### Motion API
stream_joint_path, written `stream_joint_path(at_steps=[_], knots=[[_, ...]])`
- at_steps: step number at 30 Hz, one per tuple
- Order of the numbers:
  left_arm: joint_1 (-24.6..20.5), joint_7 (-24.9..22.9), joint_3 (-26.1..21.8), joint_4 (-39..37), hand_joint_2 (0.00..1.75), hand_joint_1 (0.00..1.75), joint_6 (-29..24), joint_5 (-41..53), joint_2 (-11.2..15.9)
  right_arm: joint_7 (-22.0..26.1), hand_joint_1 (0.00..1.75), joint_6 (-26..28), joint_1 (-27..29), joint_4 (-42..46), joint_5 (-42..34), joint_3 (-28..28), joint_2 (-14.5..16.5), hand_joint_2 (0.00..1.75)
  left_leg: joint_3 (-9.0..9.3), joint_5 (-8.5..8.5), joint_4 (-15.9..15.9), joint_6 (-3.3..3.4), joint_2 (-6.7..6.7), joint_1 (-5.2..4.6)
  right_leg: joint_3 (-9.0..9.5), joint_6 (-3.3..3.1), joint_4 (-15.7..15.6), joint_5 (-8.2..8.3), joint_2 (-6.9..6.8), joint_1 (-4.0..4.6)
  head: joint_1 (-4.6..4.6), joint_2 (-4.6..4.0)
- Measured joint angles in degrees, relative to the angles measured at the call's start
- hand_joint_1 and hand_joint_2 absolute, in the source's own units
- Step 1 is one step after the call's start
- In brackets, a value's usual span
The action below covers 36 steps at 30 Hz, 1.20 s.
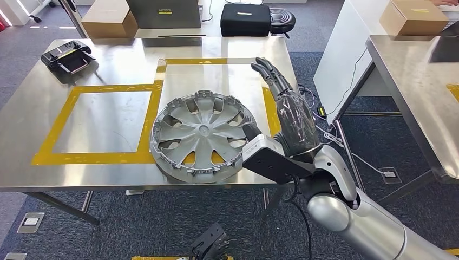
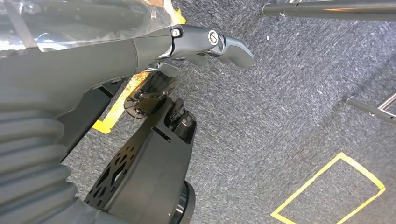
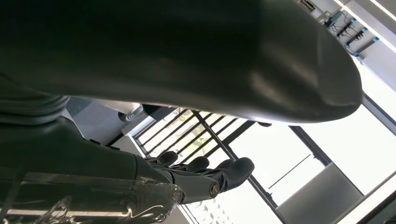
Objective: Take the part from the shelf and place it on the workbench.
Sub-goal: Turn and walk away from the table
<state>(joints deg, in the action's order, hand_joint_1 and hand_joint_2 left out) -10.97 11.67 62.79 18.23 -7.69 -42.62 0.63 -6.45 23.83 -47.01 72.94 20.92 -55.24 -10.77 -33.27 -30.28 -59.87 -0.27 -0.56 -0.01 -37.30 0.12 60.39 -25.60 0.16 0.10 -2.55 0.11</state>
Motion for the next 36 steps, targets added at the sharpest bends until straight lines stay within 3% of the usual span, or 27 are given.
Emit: stream_joint_path(at_steps=[8, 12, 36], knots=[[0.0, 0.3, 0.0, 0.0, 1.75, 0.00, -0.2, 0.1, 0.0, -0.1, 0.00, 0.3, 1.5, 6.4, 0.9, 1.5, -2.1, 0.00, 0.02, 0.00, 0.0, 0.00, 0.00, 0.00, 0.03, 0.00, 0.0, 0.00, 0.00, 0.00, 0.00, 0.00], [0.0, 0.3, 0.0, 0.0, 0.00, 0.00, -0.3, 0.2, 0.0, -0.2, 0.00, 0.4, 2.2, 8.5, 1.3, 1.9, -2.7, 0.00, 0.03, 0.00, 0.0, 0.00, 0.00, 0.00, 0.04, 0.00, 0.0, 0.00, 0.00, 0.00, 0.00, 0.00], [0.0, -0.2, 0.0, 0.0, 0.00, 0.00, -0.3, -0.3, 0.0, 0.4, 0.00, 0.0, 4.8, 12.2, 1.4, 2.7, -3.7, 0.00, 0.08, 0.00, 0.0, 0.00, 0.00, 0.00, 0.09, 0.00, 0.0, 0.00, -0.01, 0.00, 0.01, 0.00]])
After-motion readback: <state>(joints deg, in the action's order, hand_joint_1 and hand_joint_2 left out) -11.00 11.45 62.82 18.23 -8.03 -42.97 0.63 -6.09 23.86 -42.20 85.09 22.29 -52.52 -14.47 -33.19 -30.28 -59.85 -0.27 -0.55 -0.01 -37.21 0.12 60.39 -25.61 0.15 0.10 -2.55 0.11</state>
